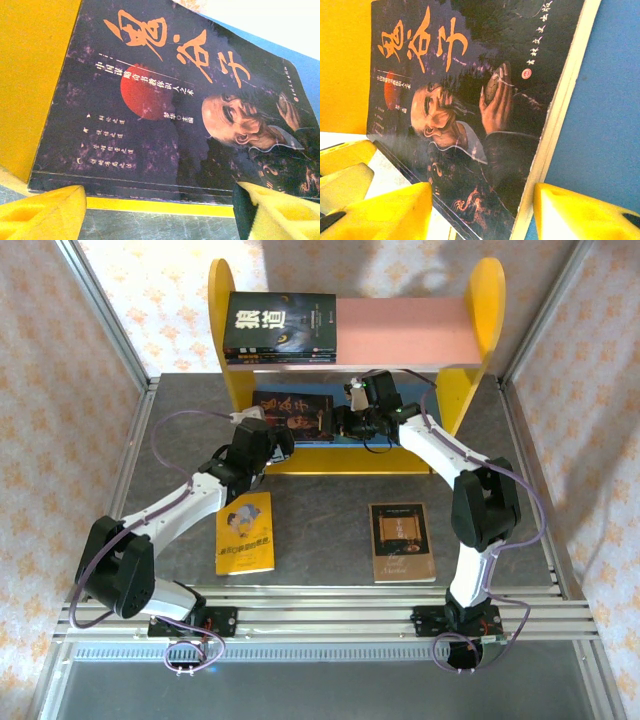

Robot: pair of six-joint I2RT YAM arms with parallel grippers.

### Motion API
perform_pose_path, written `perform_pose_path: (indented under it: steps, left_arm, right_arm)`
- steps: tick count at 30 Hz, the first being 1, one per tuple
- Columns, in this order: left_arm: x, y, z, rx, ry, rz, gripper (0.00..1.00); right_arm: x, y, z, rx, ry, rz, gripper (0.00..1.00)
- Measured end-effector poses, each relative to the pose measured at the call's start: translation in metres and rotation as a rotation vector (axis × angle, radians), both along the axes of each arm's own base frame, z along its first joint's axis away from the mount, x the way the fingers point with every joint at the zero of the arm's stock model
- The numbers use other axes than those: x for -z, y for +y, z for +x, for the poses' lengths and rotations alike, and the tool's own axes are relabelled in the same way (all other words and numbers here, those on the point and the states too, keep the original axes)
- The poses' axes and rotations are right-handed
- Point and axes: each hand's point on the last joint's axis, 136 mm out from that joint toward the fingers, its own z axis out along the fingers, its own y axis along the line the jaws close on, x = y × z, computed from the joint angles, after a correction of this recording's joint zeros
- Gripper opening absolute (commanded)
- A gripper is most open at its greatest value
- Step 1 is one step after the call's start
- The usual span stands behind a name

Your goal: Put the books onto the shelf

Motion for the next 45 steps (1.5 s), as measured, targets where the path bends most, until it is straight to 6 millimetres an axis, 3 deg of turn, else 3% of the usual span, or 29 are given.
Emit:
perform_pose_path:
  steps: [29, 38, 45]
  left_arm:
    - [-0.001, 0.001, 0.004, 0.004, -0.007, 0.038, 0.77]
    - [-0.021, 0.008, -0.003, -0.003, -0.043, 0.057, 0.78]
    - [-0.043, 0.019, -0.016, -0.017, -0.057, 0.079, 0.78]
  right_arm:
    - [-0.001, 0.0, 0.002, 0.012, -0.01, 0.036, 0.56]
    - [-0.001, 0.0, 0.002, 0.01, -0.013, 0.034, 0.58]
    - [-0.004, 0.0, 0.001, 0.0, -0.029, 0.03, 0.66]
